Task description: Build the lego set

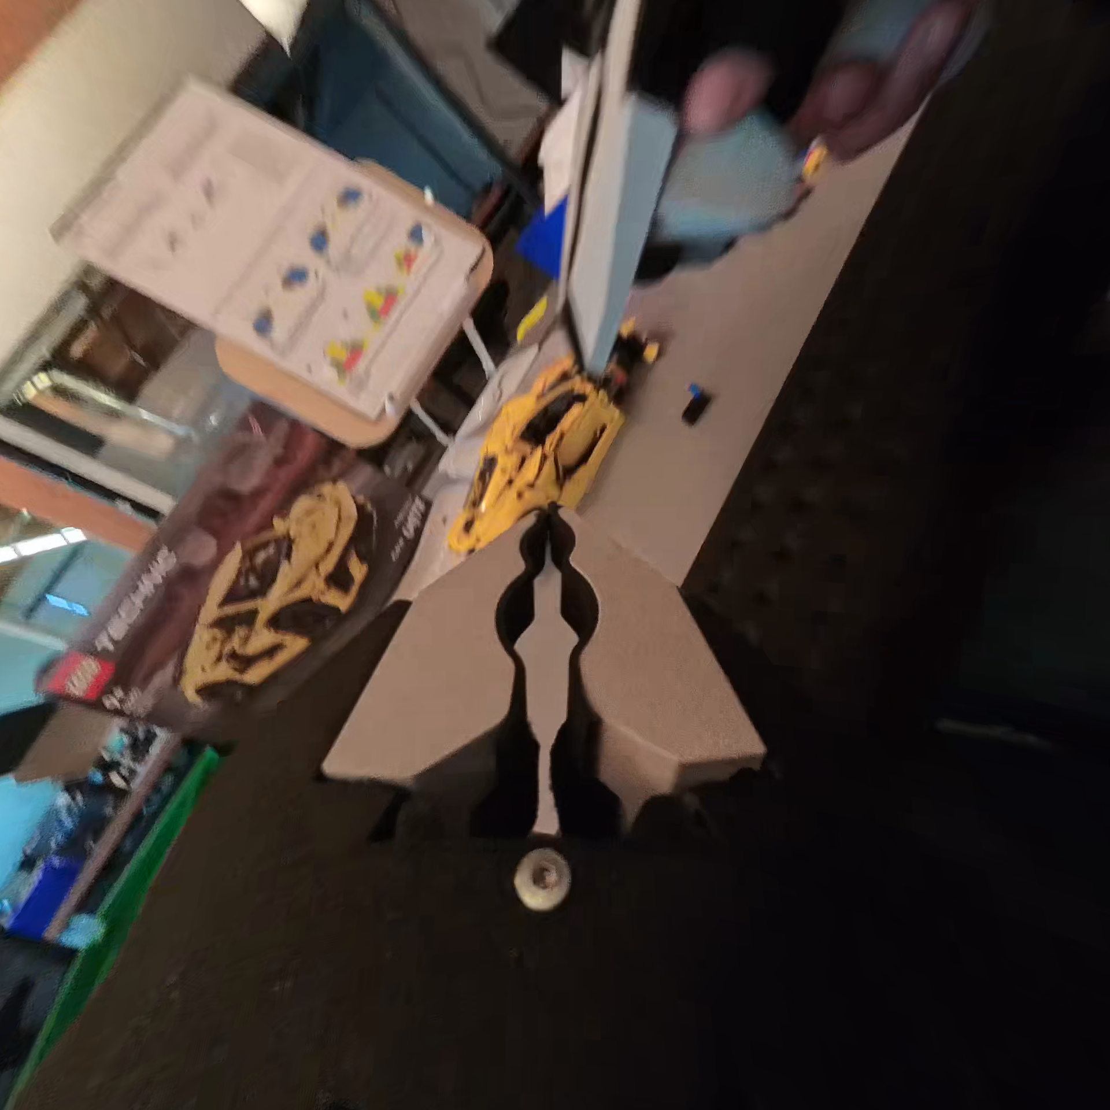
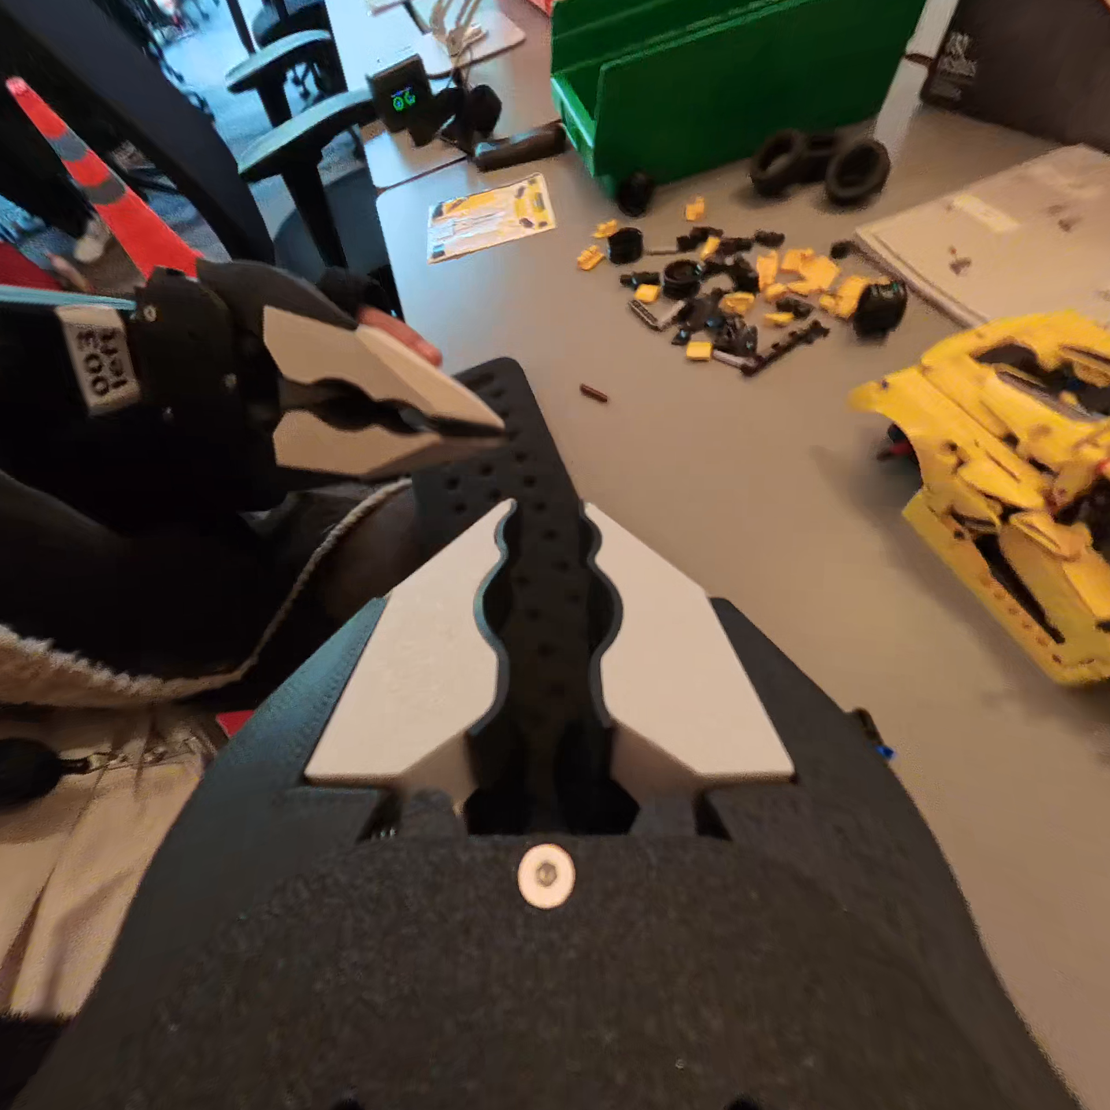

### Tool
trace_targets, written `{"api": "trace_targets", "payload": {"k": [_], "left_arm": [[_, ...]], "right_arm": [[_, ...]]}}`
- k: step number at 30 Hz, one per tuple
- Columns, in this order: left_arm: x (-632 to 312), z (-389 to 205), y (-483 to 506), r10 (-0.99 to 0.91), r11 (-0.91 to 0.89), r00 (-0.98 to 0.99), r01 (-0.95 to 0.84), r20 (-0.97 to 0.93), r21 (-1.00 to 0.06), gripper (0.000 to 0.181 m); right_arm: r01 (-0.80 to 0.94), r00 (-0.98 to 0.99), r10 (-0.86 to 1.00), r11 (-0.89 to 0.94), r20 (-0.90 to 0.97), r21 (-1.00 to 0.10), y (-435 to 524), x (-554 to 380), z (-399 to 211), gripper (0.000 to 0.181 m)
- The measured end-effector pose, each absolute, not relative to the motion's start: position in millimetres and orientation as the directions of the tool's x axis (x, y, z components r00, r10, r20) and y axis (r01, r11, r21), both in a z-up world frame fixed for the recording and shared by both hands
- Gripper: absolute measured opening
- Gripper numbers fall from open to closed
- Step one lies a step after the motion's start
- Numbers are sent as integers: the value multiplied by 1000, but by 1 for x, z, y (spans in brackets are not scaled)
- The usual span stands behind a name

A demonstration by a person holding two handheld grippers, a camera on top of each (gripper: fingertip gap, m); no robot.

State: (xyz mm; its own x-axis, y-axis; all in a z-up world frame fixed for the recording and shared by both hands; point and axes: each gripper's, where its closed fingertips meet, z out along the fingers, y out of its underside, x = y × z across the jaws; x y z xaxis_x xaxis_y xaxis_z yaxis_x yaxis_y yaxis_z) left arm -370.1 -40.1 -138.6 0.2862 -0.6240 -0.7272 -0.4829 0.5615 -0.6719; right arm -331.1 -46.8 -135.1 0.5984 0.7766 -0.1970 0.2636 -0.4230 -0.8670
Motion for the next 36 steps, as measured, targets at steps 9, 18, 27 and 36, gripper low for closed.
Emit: {"api": "trace_targets", "payload": {"k": [9,18,27,36], "left_arm": [[-452,-175,-48,-833,-56,547,-239,-87,-969,0],[-440,-207,-157,-928,-214,347,-187,139,-959,7],[-441,-236,-249,-983,-160,135,-314,123,-936,19],[-473,-284,-284,-973,-221,177,-505,150,-834,20]], "right_arm": [[32,562,773,-377,-296,-926,-118,-323,-170,6],[19,591,767,-323,-251,-946,-189,-327,-193,5],[312,525,806,-481,-274,-819,-261,-380,-277,26],[529,551,779,-604,-299,-596,-294,-391,-347,32]]}}
